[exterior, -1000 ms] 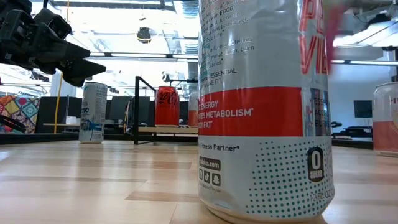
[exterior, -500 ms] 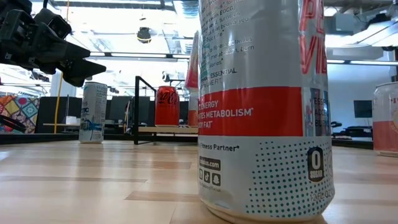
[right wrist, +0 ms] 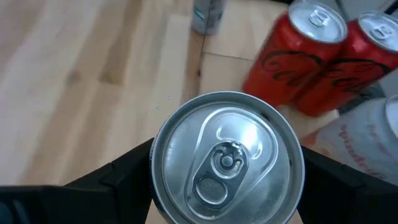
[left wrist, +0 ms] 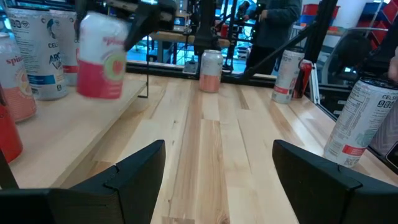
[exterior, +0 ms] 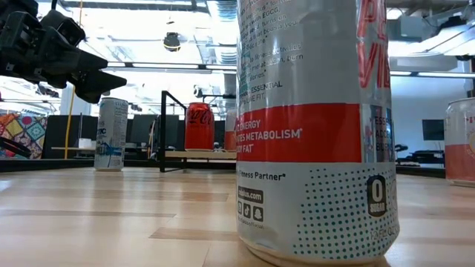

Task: Place canned beverage on shelf
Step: Put the bottom pink white soda can on the shelf and align with other pink white soda can

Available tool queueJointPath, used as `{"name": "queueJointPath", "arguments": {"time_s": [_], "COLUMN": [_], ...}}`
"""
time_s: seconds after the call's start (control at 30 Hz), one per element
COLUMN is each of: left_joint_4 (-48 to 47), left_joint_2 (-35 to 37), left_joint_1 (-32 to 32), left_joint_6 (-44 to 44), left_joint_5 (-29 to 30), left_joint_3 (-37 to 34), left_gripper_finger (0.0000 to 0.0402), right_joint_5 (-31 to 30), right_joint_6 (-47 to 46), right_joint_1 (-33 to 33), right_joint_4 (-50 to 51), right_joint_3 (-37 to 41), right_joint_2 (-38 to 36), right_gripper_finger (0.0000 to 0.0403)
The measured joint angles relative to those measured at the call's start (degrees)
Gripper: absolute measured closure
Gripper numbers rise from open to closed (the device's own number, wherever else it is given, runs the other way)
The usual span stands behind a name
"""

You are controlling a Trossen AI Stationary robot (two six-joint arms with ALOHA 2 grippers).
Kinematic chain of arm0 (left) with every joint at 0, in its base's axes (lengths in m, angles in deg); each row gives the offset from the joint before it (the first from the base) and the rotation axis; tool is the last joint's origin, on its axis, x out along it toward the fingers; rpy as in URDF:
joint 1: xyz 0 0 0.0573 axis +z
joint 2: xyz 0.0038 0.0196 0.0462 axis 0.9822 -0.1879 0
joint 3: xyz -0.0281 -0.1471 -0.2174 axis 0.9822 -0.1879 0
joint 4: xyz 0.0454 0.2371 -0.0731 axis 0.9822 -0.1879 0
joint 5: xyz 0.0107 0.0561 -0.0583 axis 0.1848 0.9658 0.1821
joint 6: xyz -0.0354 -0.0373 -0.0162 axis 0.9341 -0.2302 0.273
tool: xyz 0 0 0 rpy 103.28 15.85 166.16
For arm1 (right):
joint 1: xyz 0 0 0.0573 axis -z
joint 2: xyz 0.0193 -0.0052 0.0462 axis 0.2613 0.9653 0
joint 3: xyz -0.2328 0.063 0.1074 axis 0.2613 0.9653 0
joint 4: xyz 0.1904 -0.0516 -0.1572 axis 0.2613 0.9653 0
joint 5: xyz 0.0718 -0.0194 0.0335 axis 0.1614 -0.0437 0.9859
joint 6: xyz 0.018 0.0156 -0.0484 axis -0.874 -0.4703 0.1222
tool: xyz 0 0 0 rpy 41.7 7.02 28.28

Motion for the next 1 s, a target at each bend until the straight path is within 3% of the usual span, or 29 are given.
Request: {"name": "queueJointPath", "arguments": {"time_s": [0.4,0.57,1.0], "left_joint_4": [0.0,0.0,0.0], "left_joint_2": [0.02,0.01,0.02], "left_joint_1": [0.0,0.01,-0.01], "left_joint_6": [0.0,-0.01,0.01], "left_joint_5": [0.0,0.0,-0.02], "left_joint_3": [0.0,0.0,0.0], "left_gripper_finger": [0.012,0.012,0.012], "right_joint_5": [0.41,-2.91,-3.34], "right_joint_6": [3.92,5.51,3.07], "right_joint_1": [1.17,1.4,3.48], "right_joint_4": [8.02,8.38,11.12], "right_joint_3": [-9.33,-10.14,-10.16], "right_joint_2": [7.38,8.43,9.57], "right_gripper_finger": [0.0076,0.0076,0.0069]}}
